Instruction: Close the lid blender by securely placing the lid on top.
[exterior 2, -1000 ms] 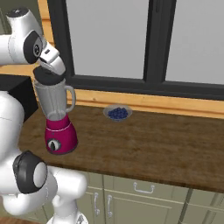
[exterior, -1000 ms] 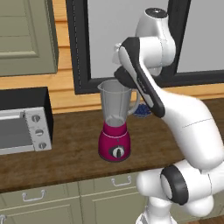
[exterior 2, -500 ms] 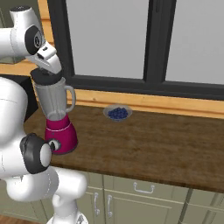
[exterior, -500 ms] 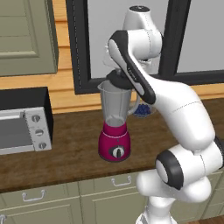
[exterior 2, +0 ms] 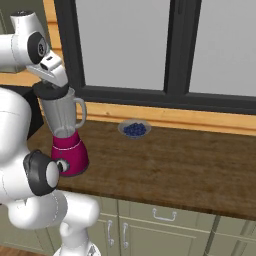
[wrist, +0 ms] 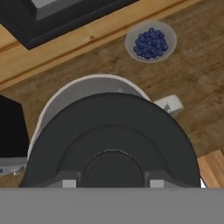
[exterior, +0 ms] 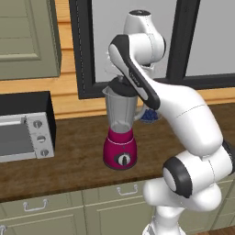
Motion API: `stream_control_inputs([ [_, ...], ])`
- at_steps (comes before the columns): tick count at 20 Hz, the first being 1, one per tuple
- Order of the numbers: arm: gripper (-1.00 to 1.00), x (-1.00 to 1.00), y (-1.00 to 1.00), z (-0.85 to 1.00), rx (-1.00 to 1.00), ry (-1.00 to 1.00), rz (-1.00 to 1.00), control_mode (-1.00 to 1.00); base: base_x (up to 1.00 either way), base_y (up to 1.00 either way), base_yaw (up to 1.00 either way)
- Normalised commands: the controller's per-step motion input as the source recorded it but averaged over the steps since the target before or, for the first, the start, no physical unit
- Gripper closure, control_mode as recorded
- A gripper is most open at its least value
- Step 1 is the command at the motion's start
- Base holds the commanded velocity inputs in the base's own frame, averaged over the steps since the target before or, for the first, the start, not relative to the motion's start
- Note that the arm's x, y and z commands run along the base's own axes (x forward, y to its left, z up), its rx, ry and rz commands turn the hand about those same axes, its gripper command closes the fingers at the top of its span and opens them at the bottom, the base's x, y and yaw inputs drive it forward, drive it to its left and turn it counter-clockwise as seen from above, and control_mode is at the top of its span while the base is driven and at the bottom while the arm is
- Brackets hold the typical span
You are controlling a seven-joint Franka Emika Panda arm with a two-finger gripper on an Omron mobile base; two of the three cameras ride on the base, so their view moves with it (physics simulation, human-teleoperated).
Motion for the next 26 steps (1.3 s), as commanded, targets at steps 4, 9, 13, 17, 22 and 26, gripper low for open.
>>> stream_control_inputs([
  [4, 1.00, 0.05, 0.00, -0.05, -0.01, 0.00, 0.05, -1.00, 0.00, 0.00, 0.00],
  [9, 1.00, 0.05, -0.02, -0.01, -0.02, 0.00, 0.07, -1.00, 0.00, 0.00, 0.00],
  [13, 1.00, 0.01, -0.02, 0.00, -0.03, 0.00, 0.07, -1.00, 0.00, 0.00, 0.00],
  [17, 1.00, 0.18, 0.00, 0.00, -0.06, -0.04, 0.04, -1.00, 0.00, 0.00, 0.00],
  [22, 1.00, 0.29, 0.02, 0.00, -0.06, -0.11, 0.04, -1.00, 0.00, 0.00, 0.00],
  [26, 1.00, 0.19, 0.11, 0.00, -0.05, -0.09, 0.04, -1.00, 0.00, 0.00, 0.00],
])
